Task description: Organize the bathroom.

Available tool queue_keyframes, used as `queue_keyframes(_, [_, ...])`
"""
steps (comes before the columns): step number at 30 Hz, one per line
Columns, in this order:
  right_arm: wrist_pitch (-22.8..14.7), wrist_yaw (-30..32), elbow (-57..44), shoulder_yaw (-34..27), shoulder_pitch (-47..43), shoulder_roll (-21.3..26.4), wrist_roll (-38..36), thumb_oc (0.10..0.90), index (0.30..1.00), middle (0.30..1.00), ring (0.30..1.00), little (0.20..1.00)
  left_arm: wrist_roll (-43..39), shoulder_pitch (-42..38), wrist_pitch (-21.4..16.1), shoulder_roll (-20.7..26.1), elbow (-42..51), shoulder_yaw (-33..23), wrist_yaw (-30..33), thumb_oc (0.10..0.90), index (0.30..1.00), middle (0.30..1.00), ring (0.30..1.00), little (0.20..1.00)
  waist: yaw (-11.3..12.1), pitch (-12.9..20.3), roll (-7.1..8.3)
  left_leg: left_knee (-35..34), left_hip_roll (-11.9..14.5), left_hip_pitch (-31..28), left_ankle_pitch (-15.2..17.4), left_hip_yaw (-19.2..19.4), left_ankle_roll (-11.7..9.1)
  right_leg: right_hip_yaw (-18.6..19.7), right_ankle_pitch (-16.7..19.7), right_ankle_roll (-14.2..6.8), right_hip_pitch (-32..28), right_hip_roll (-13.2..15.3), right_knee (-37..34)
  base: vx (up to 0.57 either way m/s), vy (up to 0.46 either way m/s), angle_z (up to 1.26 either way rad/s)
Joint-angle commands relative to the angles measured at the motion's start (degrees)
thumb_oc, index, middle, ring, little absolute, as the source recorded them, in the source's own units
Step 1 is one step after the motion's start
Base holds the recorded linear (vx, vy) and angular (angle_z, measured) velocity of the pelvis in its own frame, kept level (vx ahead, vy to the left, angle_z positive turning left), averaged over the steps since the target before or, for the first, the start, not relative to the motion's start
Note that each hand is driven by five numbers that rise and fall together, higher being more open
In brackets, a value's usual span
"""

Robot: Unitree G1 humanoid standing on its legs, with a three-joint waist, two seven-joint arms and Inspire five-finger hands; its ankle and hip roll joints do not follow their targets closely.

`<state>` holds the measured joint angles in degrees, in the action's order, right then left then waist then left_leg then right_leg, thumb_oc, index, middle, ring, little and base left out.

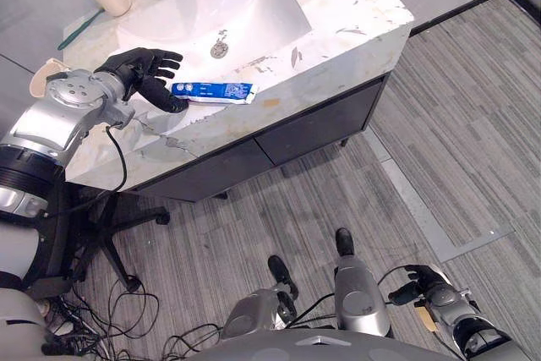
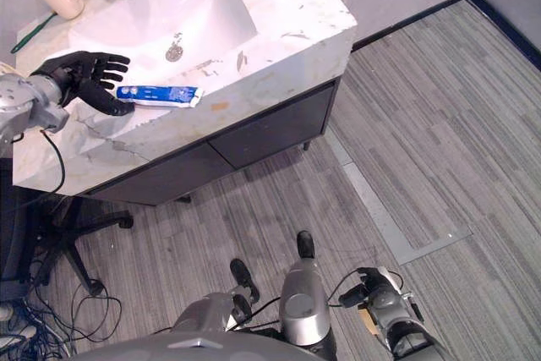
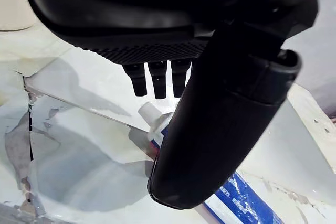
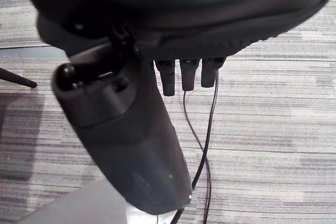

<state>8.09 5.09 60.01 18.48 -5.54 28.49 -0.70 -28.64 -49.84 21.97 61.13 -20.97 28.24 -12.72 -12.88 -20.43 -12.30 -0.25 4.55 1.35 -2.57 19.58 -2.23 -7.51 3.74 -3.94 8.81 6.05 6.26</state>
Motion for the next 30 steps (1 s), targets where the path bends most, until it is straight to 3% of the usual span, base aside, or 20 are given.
queue_keyframes(1, [0.1,0.1,0.0,-0.1,2.5,2.8,0.9,0.800,0.900,0.900,0.900,0.900,2.3,-6.8,-4.3,3.8,1.5,-4.9,2.2,0.800,0.900,0.900,0.900,0.900,-1.5,4.8,0.97,12.2,5.4,1.2,-0.3,1.0,-3.4,4.0,-6.1,-2.8,-0.6,1.2,-0.5,0.00,0.000,0.00])
queue_keyframes(13, [0.3,0.4,0.4,-0.1,3.1,2.4,1.3,0.800,0.900,0.900,0.900,0.900,3.1,-6.2,-3.4,3.8,1.5,-5.1,0.9,0.800,0.900,0.900,0.900,0.900,-1.4,5.4,0.94,12.0,5.3,0.6,-0.1,1.1,-3.4,3.9,-6.1,-2.9,-1.5,1.3,-1.0,0.00,0.000,0.00])
queue_keyframes(14, [0.6,0.4,0.3,-0.1,3.0,2.5,1.1,0.800,0.900,0.900,0.900,0.900,3.2,-6.3,-2.9,3.8,1.5,-4.8,0.1,0.593,0.589,0.589,0.589,0.589,-1.4,5.4,0.86,11.9,5.3,0.5,0.0,1.2,-3.4,3.9,-6.0,-2.9,-1.5,1.3,-1.1,0.00,0.000,0.00])
queue_keyframes(16, [0.6,0.3,0.3,-0.3,2.9,2.7,1.0,0.800,0.900,0.900,0.900,0.900,3.3,-6.1,-2.8,3.7,1.1,-4.4,-1.4,0.400,0.300,0.300,0.300,0.300,-1.4,5.3,0.74,11.9,5.2,0.6,-0.1,1.3,-3.4,3.9,-5.9,-2.9,-1.4,1.4,-1.1,0.00,0.000,0.00])
queue_keyframes(21, [0.8,0.0,-0.2,-0.6,2.4,3.4,1.0,0.800,0.900,0.900,0.900,0.900,3.4,-5.9,-2.9,3.5,0.4,-3.7,-1.7,0.400,0.300,0.300,0.300,0.300,-1.7,4.5,0.35,12.5,5.4,1.2,-0.3,1.3,-3.6,3.9,-5.9,-2.9,-0.6,1.6,-0.6,0.00,0.000,0.00])
queue_keyframes(22, [0.8,0.0,-0.2,-0.6,2.5,3.4,1.1,0.800,0.900,0.900,0.900,0.900,3.5,-5.9,-3.1,3.5,0.3,-3.6,-1.2,0.527,0.491,0.491,0.491,0.491,-1.7,4.3,0.31,12.4,5.3,1.2,-0.3,1.3,-3.5,3.9,-5.9,-2.9,-0.5,1.6,-0.6,0.00,0.000,0.00])
queue_keyframes(23, [0.8,0.0,-0.3,-0.6,2.5,3.4,1.1,0.800,0.900,0.900,0.900,0.900,3.4,-5.7,-3.3,3.6,0.3,-3.6,-0.9,0.775,0.862,0.862,0.862,0.862,-1.7,4.2,0.31,12.3,5.2,1.2,-0.3,1.3,-3.5,3.9,-5.9,-2.9,-0.5,1.6,-0.6,0.00,0.000,0.00])
queue_keyframes(24, [0.9,0.1,-0.6,-0.6,2.7,3.4,0.9,0.800,0.900,0.900,0.900,0.900,3.3,-5.4,-3.6,3.7,0.2,-3.8,-0.7,0.800,0.900,0.900,0.900,0.900,-1.8,4.1,0.30,12.2,5.2,1.2,-0.3,1.4,-3.4,3.9,-5.8,-2.9,-0.4,1.7,-0.6,0.00,0.000,0.00])
queue_keyframes(30, [0.6,0.3,-0.5,-0.6,3.1,3.2,1.1,0.800,0.900,0.900,0.900,0.900,4.1,-5.0,-3.5,3.4,0.6,-4.1,0.2,0.800,0.900,0.900,0.900,0.900,-1.8,4.2,0.40,12.3,5.2,1.4,-0.5,1.5,-3.5,3.9,-5.8,-2.9,-0.3,1.6,-0.7,0.00,0.000,0.00])
